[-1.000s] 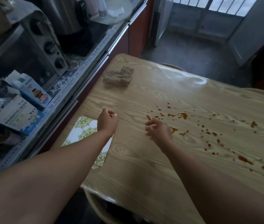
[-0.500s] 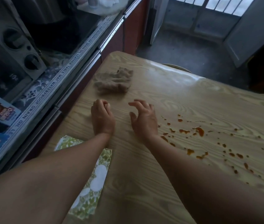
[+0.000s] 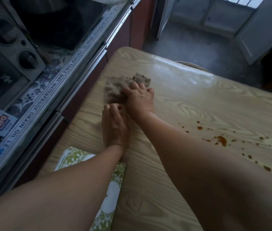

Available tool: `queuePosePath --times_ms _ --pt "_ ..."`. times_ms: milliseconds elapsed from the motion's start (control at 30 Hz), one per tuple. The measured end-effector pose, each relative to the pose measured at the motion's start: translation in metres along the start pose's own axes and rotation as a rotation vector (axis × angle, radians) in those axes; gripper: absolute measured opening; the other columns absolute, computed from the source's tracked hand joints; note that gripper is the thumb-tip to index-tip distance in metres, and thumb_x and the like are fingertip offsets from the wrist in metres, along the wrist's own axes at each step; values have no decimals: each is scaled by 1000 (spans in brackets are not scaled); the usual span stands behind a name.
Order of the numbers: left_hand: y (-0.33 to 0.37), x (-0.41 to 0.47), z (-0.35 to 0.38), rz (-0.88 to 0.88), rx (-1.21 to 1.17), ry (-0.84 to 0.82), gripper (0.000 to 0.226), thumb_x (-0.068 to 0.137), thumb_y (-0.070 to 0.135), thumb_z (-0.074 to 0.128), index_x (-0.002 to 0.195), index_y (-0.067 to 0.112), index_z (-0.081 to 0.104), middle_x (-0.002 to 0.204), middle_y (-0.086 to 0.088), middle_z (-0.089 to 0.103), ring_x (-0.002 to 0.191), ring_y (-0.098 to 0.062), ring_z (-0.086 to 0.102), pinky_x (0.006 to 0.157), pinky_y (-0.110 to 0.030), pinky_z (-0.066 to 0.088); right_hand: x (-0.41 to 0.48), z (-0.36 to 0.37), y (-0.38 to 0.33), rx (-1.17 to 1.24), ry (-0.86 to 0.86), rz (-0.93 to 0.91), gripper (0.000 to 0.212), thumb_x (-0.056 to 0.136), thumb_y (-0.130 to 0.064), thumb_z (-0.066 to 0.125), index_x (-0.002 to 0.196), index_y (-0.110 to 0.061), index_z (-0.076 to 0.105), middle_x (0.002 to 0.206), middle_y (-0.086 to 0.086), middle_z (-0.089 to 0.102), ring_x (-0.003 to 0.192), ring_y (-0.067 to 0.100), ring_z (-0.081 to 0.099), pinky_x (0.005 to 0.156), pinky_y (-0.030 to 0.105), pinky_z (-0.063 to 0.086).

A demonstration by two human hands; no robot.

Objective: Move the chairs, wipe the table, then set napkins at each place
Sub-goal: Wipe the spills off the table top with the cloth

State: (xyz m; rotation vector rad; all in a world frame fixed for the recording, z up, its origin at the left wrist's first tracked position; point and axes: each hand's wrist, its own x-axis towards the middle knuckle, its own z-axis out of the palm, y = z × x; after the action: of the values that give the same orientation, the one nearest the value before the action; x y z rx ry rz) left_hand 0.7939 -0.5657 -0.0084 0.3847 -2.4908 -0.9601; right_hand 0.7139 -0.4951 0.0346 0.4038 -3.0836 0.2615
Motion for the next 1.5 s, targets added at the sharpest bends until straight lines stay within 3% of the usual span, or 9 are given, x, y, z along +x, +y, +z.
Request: queuePosePath --times_ms 233,367,433,500,667,867,1200,1367,1500 --pt "4 1 -4 69 133 -40 21 87 23 41 92 9 55 93 -16 59 86 -37 58 75 -44 45 -64 -21 19 8 -45 286 39 78 -44 49 111 -29 62 117 4 61 112 30 51 95 48 36" --pt "4 -1 -3 99 275 -100 18 86 24 43 93 16 57 96 -11 59 88 -35 57 74 -44 45 -68 -11 19 45 77 192 41 86 -45 40 111 -25 66 122 8 60 117 34 49 98 47 35" --pt "2 -2 -2 122 348 -128 17 83 23 47 93 18 59 95 -10 58 86 -34 57 71 -43 46 -68 2 14 109 -30 92 46 93 -44 37 133 -29 54 148 8 43 140 33 32 115 49 21" --pt "1 -4 -1 134 373 -132 17 80 21 50 93 20 61 95 -9 57 85 -33 56 70 -42 46 -66 15 18 93 -129 65 50 99 -43 33 148 -35 33 162 2 16 150 28 6 120 48 3" --pt "3 -6 -3 158 359 -139 21 81 25 52 98 29 64 96 -5 55 88 -30 54 74 -40 44 -27 16 65 47 -149 243 48 104 -36 22 151 -41 20 163 -8 5 151 25 -2 119 46 -6" --pt "3 -5 -2 198 348 -165 30 81 30 47 102 35 67 96 -3 55 87 -29 54 74 -39 43 -17 10 83 55 -230 471 53 102 -49 18 153 -42 5 163 -6 -8 148 28 -17 117 49 -13" --pt "7 -6 -6 183 316 -224 38 79 31 41 106 34 66 102 -8 56 93 -34 54 78 -42 43 -144 14 33 54 -129 159 51 103 -44 22 153 -43 10 163 -5 -6 149 27 -16 119 48 -9" --pt "21 -18 -4 405 177 -411 46 77 25 35 114 24 62 104 -12 54 95 -35 53 83 -43 44 -184 22 27 48 -108 138 57 99 -43 18 155 -32 13 164 -2 -1 150 26 -11 120 49 -3" --pt "66 -24 32 175 -189 -367 31 83 11 41 105 7 62 101 -18 57 94 -36 55 88 -41 43 -174 21 37 27 -123 154 64 97 -35 26 155 -17 6 163 4 0 149 26 -15 120 49 -6"
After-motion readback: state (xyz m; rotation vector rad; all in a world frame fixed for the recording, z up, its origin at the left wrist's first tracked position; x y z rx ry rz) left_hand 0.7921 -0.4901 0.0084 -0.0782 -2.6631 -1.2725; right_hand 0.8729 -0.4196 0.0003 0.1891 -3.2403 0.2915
